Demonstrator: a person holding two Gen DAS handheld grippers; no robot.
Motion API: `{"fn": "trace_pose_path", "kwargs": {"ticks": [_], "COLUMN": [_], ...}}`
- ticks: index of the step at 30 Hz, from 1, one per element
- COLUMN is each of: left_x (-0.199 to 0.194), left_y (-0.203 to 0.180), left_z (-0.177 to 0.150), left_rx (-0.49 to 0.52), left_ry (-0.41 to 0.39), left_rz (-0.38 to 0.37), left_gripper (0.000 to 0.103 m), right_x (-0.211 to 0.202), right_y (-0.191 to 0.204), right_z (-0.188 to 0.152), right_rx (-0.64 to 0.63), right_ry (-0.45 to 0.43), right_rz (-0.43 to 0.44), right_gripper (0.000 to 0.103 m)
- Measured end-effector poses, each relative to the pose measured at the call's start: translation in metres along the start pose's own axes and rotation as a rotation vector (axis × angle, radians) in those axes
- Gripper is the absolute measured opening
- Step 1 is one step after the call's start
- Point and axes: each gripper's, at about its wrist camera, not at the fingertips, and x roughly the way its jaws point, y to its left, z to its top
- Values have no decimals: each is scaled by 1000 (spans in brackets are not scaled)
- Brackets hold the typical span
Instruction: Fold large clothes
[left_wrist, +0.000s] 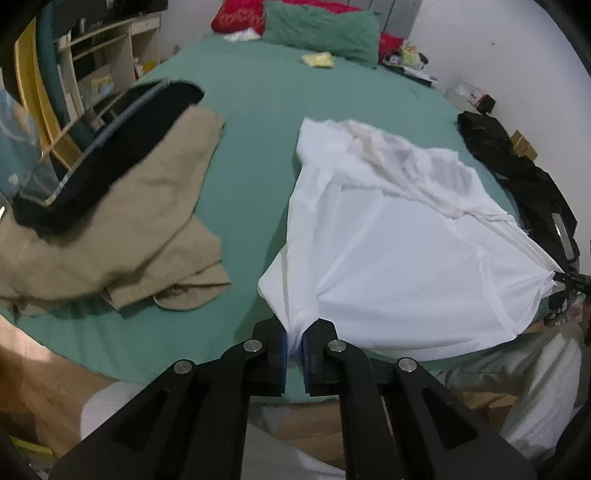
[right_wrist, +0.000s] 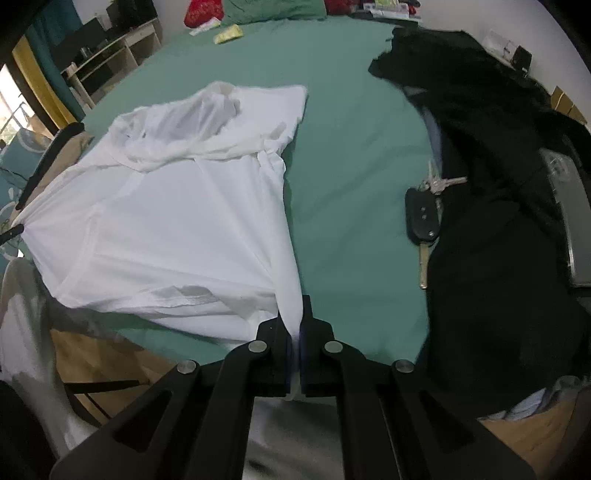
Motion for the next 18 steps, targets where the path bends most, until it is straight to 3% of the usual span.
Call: {"fn": "trace_pose_path", "kwargs": {"ticks": [13, 18], "left_x": [-58, -70], "left_y": [-15, -15], "left_z": [-10, 3], "left_rx": [17, 6], "left_ry": [-34, -82], "left_rz": [-53, -64], "left_gripper": [7, 7], "right_x": [-43, -56], "right_y": [2, -6], "right_z": [-4, 5], "right_rx": [45, 68], "right_ry": [-83, -150], "right_rz": [67, 84], "right_gripper": [2, 2]}}
